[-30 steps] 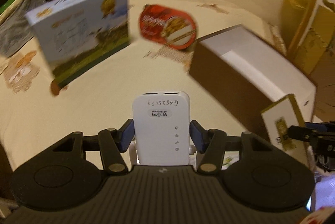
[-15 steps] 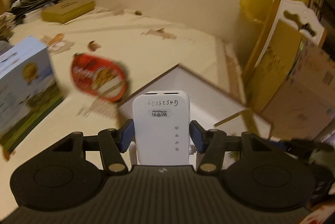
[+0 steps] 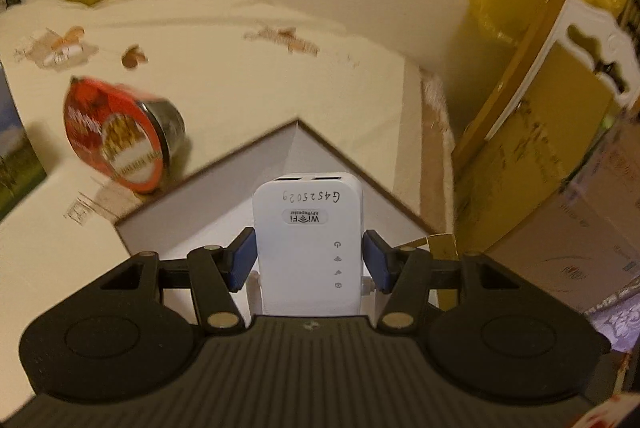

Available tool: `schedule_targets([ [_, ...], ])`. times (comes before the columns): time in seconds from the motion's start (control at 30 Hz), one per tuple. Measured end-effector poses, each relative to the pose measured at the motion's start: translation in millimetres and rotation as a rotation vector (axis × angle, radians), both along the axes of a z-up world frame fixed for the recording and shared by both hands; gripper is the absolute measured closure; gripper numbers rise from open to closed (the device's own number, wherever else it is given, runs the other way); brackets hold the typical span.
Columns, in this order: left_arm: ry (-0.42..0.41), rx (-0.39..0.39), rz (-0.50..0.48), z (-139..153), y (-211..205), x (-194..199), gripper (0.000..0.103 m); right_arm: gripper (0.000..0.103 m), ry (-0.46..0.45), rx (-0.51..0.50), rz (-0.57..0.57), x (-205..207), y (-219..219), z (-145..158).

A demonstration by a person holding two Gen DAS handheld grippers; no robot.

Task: Organize rigid objects
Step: 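Carry the extender and gold box with both tools into the brown shoebox, then open both tools to release the extender and gold box inside the shoebox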

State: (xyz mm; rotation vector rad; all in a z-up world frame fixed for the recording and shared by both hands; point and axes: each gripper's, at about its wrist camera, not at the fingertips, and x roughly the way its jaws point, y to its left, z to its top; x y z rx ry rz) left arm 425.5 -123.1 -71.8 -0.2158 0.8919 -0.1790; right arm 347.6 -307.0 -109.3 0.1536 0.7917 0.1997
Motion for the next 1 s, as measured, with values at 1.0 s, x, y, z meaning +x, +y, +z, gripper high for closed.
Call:
schedule_targets([
  [1.0,0.017,0.196,-0.122,-35.4,11.5,-29.8,0.037,0.04,0.069,0.07,-0.063,-10.7,-6.9,-19.8],
])
